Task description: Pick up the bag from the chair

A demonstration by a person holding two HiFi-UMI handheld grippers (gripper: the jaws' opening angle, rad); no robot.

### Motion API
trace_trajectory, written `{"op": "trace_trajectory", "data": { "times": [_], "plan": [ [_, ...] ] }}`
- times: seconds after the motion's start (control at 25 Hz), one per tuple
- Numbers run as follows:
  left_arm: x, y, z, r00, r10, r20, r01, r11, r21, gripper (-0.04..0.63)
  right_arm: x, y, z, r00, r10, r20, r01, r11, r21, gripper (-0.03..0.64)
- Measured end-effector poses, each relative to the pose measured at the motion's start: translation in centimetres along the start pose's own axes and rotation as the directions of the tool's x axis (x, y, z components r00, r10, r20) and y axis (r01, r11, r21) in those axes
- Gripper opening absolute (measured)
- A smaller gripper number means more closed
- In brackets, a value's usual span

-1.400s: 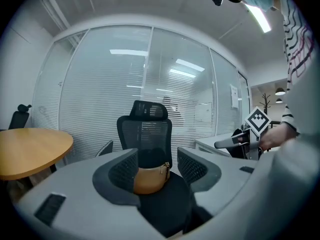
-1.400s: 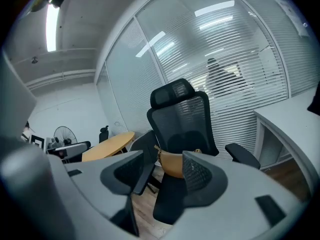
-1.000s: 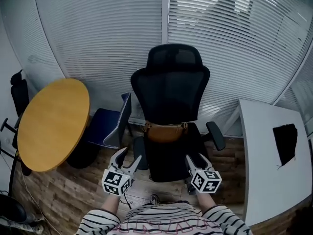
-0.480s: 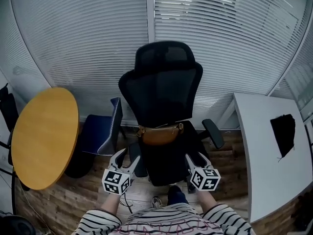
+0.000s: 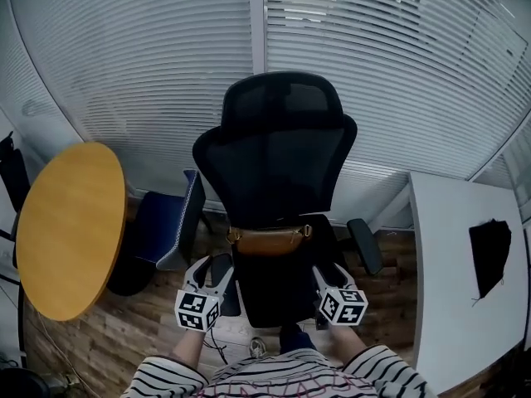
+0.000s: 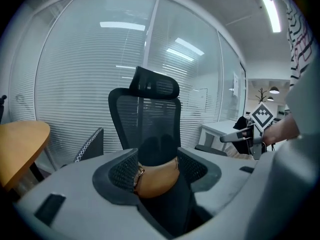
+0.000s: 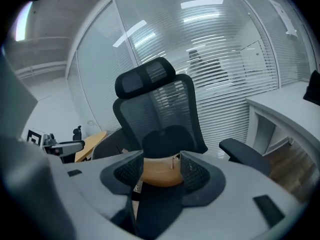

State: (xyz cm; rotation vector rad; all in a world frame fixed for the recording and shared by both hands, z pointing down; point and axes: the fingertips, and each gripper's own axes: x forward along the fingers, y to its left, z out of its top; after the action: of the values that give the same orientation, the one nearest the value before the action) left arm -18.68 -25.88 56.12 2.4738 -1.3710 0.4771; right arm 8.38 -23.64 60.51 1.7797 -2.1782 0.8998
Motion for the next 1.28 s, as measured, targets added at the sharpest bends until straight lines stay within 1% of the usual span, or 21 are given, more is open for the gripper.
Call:
{"op": "trace_trajectory", "data": {
  "times": [0.36, 0.6, 0.8, 1.0, 1.08, 1.16, 1.28],
  "plan": [
    [6.6, 3.3, -1.8, 0.993, 0.072, -0.088, -0.078, 0.995, -0.06, 0.225, 8.8, -3.5, 0.3, 0.996, 0.015, -0.088, -0.015, 1.0, -0.009, 0.238],
    [11.3, 4.6, -4.1, 0.986, 0.08, -0.143, -0.093, 0.992, -0.088, 0.224, 14.2, -5.2, -0.9, 0.99, 0.026, -0.139, -0.026, 1.0, -0.001, 0.235],
    [14.9, 6.1, -6.1, 0.979, 0.091, -0.18, -0.115, 0.986, -0.124, 0.225, 18.8, -6.8, -2.8, 0.983, 0.004, -0.183, 0.0, 1.0, 0.027, 0.235],
    [17.7, 7.2, -8.0, 0.971, 0.093, -0.219, -0.131, 0.978, -0.163, 0.229, 22.2, -8.5, -4.2, 0.984, -0.022, -0.179, 0.038, 0.996, 0.083, 0.235],
    [18.7, 7.5, -9.0, 0.966, 0.093, -0.239, -0.14, 0.972, -0.187, 0.236, 23.2, -8.8, -4.6, 0.987, -0.008, -0.161, 0.03, 0.99, 0.136, 0.235],
    [19.6, 7.8, -9.9, 0.961, 0.1, -0.256, -0.158, 0.963, -0.218, 0.241, 23.9, -8.8, -4.9, 0.991, 0.013, -0.136, 0.012, 0.982, 0.188, 0.235],
    [20.6, 8.5, -10.7, 0.958, 0.115, -0.261, -0.189, 0.942, -0.276, 0.252, 24.9, -8.8, -5.2, 0.992, 0.012, -0.128, 0.014, 0.98, 0.2, 0.236]
  ]
}}
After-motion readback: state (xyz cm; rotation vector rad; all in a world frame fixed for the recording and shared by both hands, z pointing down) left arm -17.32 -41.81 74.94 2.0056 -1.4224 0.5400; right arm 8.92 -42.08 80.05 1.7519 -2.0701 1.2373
